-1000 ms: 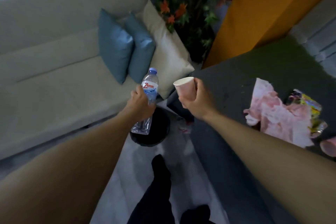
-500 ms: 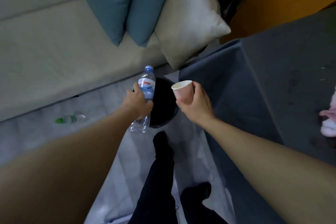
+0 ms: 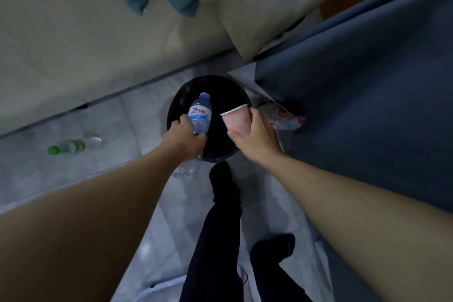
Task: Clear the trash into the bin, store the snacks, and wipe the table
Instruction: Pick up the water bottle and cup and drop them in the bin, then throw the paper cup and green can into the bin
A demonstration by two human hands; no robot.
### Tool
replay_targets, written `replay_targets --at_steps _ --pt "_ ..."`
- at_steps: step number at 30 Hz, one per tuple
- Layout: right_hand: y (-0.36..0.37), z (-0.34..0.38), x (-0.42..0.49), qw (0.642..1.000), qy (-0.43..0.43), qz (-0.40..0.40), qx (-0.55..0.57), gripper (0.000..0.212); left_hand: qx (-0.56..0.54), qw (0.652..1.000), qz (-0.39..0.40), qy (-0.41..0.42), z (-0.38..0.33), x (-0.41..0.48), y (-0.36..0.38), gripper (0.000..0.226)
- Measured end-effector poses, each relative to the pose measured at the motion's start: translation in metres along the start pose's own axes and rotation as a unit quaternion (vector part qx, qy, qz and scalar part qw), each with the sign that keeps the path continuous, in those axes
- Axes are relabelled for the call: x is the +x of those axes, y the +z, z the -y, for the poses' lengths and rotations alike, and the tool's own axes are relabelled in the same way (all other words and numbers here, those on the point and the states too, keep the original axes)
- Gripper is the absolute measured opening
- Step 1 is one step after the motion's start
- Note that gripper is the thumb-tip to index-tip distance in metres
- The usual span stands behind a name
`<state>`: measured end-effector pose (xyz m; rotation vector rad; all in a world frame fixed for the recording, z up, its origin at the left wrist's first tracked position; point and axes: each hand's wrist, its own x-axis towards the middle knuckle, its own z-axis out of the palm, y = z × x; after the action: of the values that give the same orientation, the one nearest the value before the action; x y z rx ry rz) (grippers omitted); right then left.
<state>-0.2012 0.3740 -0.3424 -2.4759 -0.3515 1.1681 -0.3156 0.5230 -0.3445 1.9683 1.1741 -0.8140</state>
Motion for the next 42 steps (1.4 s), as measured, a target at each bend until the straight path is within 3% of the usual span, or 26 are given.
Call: replay_targets --at_steps 9,20,34,42 --pt "-0.006 0.004 0.002 0.999 -0.007 0.040 0.006 0.083 0.022 0.999 0.001 0.029 -0.003 0.008 -0.016 0.063" --pt "-0.077 0.023 -0.054 0.994 -0.089 0.005 -0.061 0.076 0.078 0.990 -0.064 0.103 -0.044 -0.058 -0.063 0.071" --pt "-0.215 0.059 -0.180 0.957 -0.220 -0.113 -0.151 0.074 0.188 0.944 -0.196 0.188 -0.133 -0.223 -0.136 0.065" --pt "-0.288 0.043 -0.260 0.937 -0.226 -0.184 -0.195 0.075 0.194 0.925 -0.232 0.228 -0.189 -0.320 -0.148 0.067"
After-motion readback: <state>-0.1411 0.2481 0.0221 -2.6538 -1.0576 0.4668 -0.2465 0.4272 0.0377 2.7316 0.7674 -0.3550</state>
